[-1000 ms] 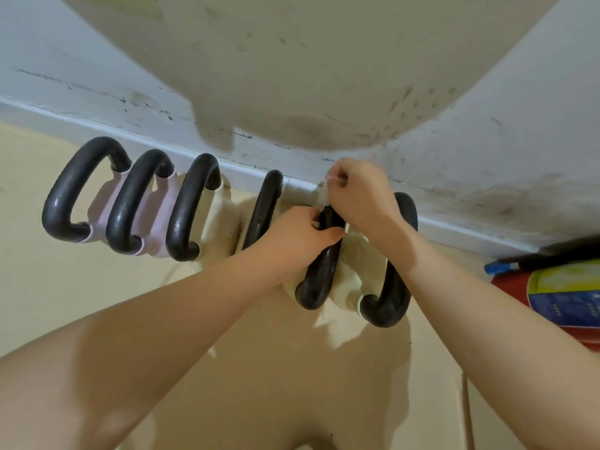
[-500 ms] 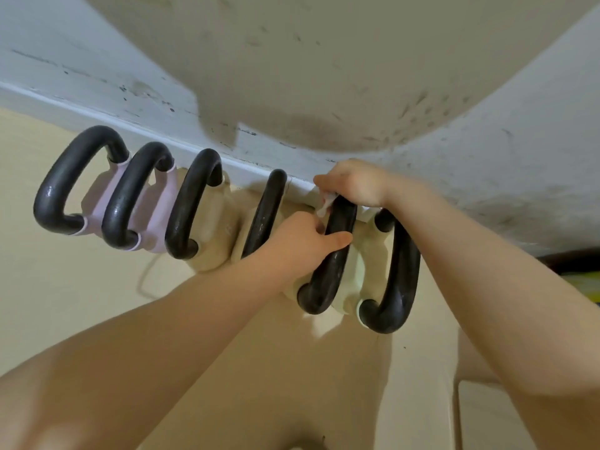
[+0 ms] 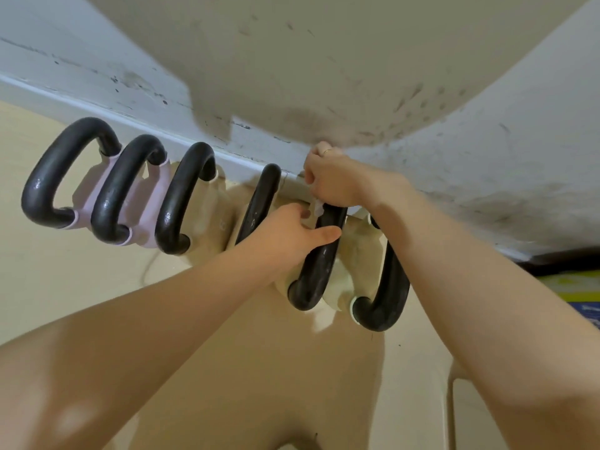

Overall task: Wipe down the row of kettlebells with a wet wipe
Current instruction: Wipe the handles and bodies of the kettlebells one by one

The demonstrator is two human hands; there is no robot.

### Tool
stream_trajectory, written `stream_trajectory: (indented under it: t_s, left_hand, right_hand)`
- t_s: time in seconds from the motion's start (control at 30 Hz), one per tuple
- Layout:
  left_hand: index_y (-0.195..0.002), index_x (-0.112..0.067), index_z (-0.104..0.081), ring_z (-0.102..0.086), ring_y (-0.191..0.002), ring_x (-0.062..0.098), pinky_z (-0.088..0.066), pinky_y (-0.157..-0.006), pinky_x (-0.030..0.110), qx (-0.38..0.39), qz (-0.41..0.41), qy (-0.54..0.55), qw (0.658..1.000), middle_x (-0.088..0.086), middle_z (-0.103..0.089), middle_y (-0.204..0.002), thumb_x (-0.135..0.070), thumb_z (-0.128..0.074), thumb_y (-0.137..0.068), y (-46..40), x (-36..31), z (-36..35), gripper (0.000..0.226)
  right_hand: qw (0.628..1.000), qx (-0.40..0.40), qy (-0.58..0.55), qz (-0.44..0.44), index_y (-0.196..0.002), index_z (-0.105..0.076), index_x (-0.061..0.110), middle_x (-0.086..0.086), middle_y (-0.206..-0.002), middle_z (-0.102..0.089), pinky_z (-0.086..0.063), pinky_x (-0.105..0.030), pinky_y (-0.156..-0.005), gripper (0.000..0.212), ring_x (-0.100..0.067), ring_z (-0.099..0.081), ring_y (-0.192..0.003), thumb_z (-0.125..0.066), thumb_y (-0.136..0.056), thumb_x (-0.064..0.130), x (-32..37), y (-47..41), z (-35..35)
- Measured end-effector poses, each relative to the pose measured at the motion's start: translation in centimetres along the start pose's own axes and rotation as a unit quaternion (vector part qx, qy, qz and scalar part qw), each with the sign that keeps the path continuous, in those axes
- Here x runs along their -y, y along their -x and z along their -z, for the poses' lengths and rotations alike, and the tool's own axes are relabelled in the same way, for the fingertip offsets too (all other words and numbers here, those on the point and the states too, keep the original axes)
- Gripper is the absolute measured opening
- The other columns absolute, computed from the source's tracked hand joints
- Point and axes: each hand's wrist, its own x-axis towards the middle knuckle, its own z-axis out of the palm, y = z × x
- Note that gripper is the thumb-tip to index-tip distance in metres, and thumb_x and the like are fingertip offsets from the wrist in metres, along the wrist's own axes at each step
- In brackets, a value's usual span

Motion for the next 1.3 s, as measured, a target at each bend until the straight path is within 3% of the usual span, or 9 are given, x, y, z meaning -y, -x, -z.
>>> stream_trajectory:
  t_s: [0.23,0.43,0.53,0.67,0.87,0.97,1.1,1.2,1.3]
  left_hand:
    - [-0.114,-0.015,-0.056,-0.055,-0.073,0.011,-0.047,-0.072,0.026,0.019,-0.042,-0.008,0.999,-0.001,-0.064,-0.092,-0.037,-0.060,-0.085,0.3,-0.5,-0.1,0.036]
    - [-0.095,0.004,-0.064,-0.066,-0.083,0.029,-0.053,-0.076,0.037,0.010,-0.054,0.008,0.998,0.022,-0.069,-0.094,-0.034,-0.059,-0.085,0.5,0.0,-0.2,0.040]
    - [-0.095,0.006,-0.064,-0.056,-0.072,0.026,-0.051,-0.074,0.039,0.008,-0.048,0.006,0.999,0.018,-0.062,-0.082,-0.037,-0.061,-0.083,0.2,0.0,-0.4,0.045]
    - [-0.088,0.008,-0.063,-0.048,-0.056,0.016,-0.040,-0.060,0.028,0.007,-0.052,0.003,0.999,0.011,-0.052,-0.066,-0.034,-0.061,-0.084,0.2,0.4,-0.3,0.043]
    - [-0.096,0.005,-0.064,-0.059,-0.076,0.029,-0.050,-0.078,0.043,0.001,-0.060,-0.013,0.998,0.022,-0.064,-0.087,-0.042,-0.058,-0.084,0.2,0.5,-0.3,0.049]
    - [-0.101,0.002,-0.064,-0.065,-0.086,0.030,-0.050,-0.075,0.033,0.001,-0.055,-0.017,0.998,0.020,-0.070,-0.099,-0.042,-0.057,-0.085,0.3,0.5,-0.2,0.047]
    - [-0.098,0.002,-0.065,-0.051,-0.051,0.007,-0.039,-0.054,0.021,0.019,-0.049,-0.001,0.999,0.009,-0.064,-0.071,-0.039,-0.058,-0.085,0.2,0.1,0.0,0.043]
    - [-0.091,0.000,-0.066,-0.051,-0.053,0.010,-0.038,-0.057,0.024,0.029,-0.039,-0.001,0.999,0.000,-0.057,-0.061,-0.038,-0.058,-0.085,0.1,0.0,0.1,0.039]
    - [-0.090,-0.011,-0.067,-0.062,-0.073,0.016,-0.049,-0.074,0.029,0.041,-0.035,-0.010,0.998,0.002,-0.068,-0.079,-0.040,-0.057,-0.085,0.2,-0.3,0.4,0.031]
  right_hand:
    - [0.996,0.003,0.068,0.065,-0.059,-0.054,0.017,-0.005,-0.068,-0.055,-0.049,-0.038,-0.067,0.031,-0.023,-0.052,-0.068,-0.044,-0.087,0.025,-0.5,1.0,-0.4]
    - [0.992,-0.011,0.113,0.060,-0.056,-0.057,0.023,0.005,-0.058,-0.052,-0.028,-0.033,-0.106,0.034,-0.012,-0.044,-0.072,-0.041,-0.085,0.025,0.4,0.9,-1.1]
    - [0.998,-0.044,0.026,0.030,-0.042,-0.052,0.023,0.005,-0.049,-0.052,-0.038,-0.029,-0.079,0.037,-0.011,-0.038,-0.055,-0.048,-0.079,0.021,-0.7,0.7,-0.7]
    - [0.989,-0.021,0.127,0.071,-0.053,-0.050,0.016,-0.001,-0.054,-0.048,-0.034,-0.029,-0.053,0.035,-0.018,-0.043,-0.055,-0.042,-0.085,0.025,1.0,1.8,-1.6]
    - [0.994,-0.051,-0.096,0.024,-0.049,-0.050,0.012,0.001,-0.050,-0.047,-0.035,-0.027,-0.052,0.034,-0.013,-0.039,-0.049,-0.047,-0.083,0.008,-1.0,1.0,-1.0]
    - [0.929,-0.152,-0.325,-0.087,-0.070,-0.057,0.012,-0.001,-0.070,-0.054,-0.038,-0.025,-0.062,0.026,-0.011,-0.046,-0.064,-0.040,-0.091,0.011,-0.9,1.3,-2.9]
    - [0.840,-0.137,-0.468,-0.240,-0.081,-0.049,0.009,-0.005,-0.071,-0.051,-0.038,-0.028,-0.057,0.022,-0.017,-0.048,-0.064,-0.036,-0.095,0.021,0.9,2.7,-3.8]
    - [0.785,-0.123,-0.548,-0.261,-0.066,-0.041,0.017,0.000,-0.069,-0.045,-0.042,-0.025,-0.056,0.033,-0.012,-0.045,-0.059,-0.040,-0.097,0.026,1.8,3.8,-3.5]
    - [0.722,-0.134,-0.607,-0.305,-0.072,-0.045,0.010,-0.008,-0.079,-0.053,-0.053,-0.035,-0.079,0.033,-0.023,-0.056,-0.076,-0.041,-0.098,0.029,2.2,3.2,-1.9]
